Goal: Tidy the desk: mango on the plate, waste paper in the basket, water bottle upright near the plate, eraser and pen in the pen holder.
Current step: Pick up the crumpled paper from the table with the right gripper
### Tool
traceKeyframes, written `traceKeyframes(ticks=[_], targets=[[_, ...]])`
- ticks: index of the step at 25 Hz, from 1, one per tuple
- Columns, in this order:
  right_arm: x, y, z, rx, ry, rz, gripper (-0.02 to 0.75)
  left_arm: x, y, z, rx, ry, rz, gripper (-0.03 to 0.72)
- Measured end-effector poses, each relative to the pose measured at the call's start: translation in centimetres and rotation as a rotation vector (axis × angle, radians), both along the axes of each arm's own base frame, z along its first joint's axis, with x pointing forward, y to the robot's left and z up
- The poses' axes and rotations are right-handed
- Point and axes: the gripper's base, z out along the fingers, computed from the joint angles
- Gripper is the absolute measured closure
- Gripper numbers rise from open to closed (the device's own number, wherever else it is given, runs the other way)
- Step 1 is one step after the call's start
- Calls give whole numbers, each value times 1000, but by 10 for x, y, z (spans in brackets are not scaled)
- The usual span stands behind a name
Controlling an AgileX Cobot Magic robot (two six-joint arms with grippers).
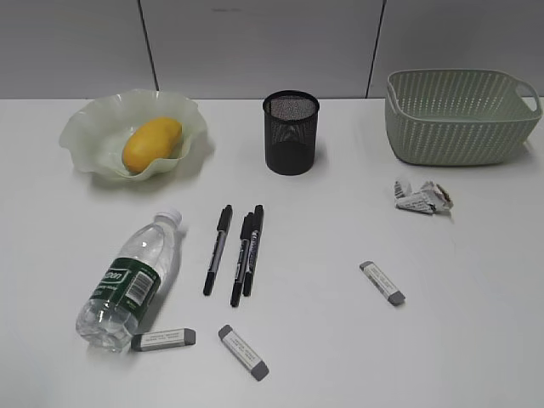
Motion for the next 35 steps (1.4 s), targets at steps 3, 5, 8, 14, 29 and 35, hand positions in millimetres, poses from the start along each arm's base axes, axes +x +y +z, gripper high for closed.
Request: traceKeyframes(ticks=[3, 5, 8, 14, 29, 35], targets=[[16, 2, 6, -30, 52, 27, 396, -36, 10, -1, -26, -128, 7, 127], [34, 6, 7, -36, 97, 59, 396, -53, 14, -5, -52, -203, 5, 127], [69, 11, 6, -37, 173, 88, 396, -62, 16, -8, -69, -246, 3, 127], [173, 19, -21, -112, 424, 151, 304, -62, 16, -9, -71, -246, 9, 127], [381, 38, -157, -237, 640, 342, 253, -62, 15, -9, -58, -251, 118, 138], [384, 59, -165, -281, 654, 435, 705, -62, 15, -9, -58, -251, 118, 162]])
